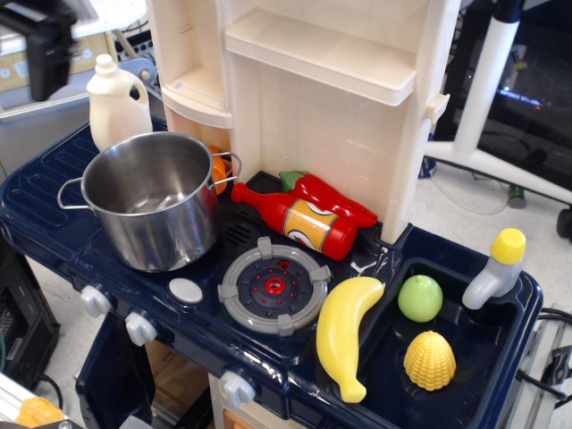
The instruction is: Put banana in pot or pan
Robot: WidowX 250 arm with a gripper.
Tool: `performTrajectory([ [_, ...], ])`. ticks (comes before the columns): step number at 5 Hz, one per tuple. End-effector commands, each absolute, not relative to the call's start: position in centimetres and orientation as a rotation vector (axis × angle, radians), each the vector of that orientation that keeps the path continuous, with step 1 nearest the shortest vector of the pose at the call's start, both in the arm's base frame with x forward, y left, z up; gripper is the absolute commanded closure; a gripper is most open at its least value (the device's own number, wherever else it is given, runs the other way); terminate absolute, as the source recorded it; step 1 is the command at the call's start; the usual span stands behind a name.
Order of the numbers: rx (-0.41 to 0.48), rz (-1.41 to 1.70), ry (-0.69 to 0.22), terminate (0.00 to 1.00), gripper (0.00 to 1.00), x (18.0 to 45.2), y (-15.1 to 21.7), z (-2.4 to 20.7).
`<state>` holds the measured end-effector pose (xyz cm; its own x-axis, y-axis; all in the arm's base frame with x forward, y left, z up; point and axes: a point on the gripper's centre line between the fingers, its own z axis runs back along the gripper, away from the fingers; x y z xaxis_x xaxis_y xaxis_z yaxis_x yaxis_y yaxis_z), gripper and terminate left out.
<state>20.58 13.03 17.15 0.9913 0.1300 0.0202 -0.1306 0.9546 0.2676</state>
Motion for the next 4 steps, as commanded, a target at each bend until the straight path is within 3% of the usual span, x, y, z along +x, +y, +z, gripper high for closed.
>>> performTrajectory([
  [1, 0.278, 0.22, -0.067, 0.0, 0.0, 20.2, 5.2, 18.7],
  [2, 0.28, 0.243, -0.11, 0.0, 0.0, 20.5, 0.4, 17.9],
  [4, 0.235, 0.194, -0.049, 0.0, 0.0, 21.5, -5.7, 13.6],
])
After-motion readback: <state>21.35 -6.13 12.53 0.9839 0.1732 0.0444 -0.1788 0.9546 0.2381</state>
